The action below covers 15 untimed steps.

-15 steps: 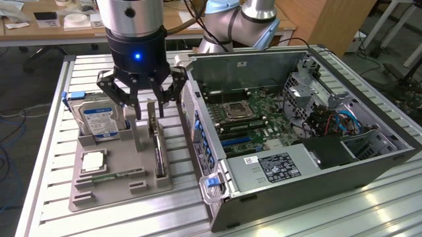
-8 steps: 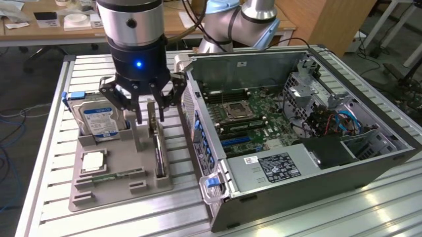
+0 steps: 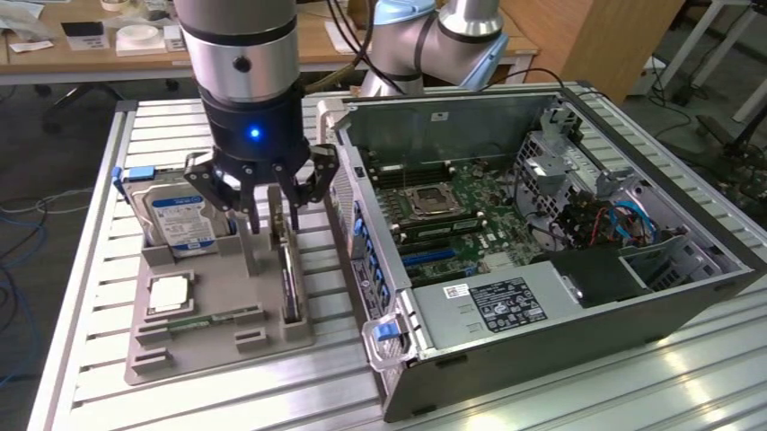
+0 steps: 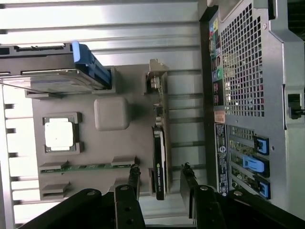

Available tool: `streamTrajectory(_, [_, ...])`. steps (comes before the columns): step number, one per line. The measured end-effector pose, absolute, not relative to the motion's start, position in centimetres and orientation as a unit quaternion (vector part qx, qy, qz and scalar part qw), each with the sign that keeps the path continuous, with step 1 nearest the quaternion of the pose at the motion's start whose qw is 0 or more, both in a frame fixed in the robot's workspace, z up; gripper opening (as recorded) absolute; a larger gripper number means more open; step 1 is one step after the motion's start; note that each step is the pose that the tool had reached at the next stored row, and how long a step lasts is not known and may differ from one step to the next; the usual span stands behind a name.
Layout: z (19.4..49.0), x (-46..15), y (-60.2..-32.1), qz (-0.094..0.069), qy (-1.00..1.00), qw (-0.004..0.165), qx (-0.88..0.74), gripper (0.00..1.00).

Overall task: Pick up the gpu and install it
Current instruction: 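Pick up the gpu and move the gpu toward the slot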

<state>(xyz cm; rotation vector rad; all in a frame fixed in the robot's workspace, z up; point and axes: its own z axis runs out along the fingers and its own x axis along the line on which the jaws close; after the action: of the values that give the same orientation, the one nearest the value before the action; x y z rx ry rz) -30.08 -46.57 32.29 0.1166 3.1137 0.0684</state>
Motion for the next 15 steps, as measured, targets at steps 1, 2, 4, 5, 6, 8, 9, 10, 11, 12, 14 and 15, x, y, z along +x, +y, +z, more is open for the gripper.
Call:
streamTrajectory(1, [32.13,-30.08,-46.57,0.022,0.999,0.013,0.037,0.47])
streamTrajectory(2, [32.04,-30.08,-46.57,0.022,0.999,0.012,0.037,0.47])
streamTrajectory(4, [32.02,-30.08,-46.57,0.022,0.999,0.012,0.037,0.47])
streamTrajectory(5, [32.02,-30.08,-46.57,0.022,0.999,0.012,0.037,0.47])
streamTrajectory(6, [32.01,-30.08,-46.57,0.022,0.999,0.012,0.037,0.47])
streamTrajectory(8, [32.00,-30.08,-46.57,0.022,0.999,0.012,0.037,0.47])
streamTrajectory(9, [31.96,-30.07,-46.56,0.022,0.999,0.013,0.037,0.47])
streamTrajectory(10, [31.92,-30.03,-46.56,0.022,0.999,0.013,0.037,0.47])
streamTrajectory(11, [31.88,-30.00,-46.57,0.022,0.999,0.012,0.037,0.47])
streamTrajectory(12, [31.83,-29.98,-46.57,0.022,0.999,0.012,0.037,0.47])
streamTrajectory(14, [31.55,-29.98,-46.57,0.022,0.999,0.012,0.037,0.47])
streamTrajectory(15, [31.37,-29.97,-46.57,0.022,0.999,0.012,0.037,0.47])
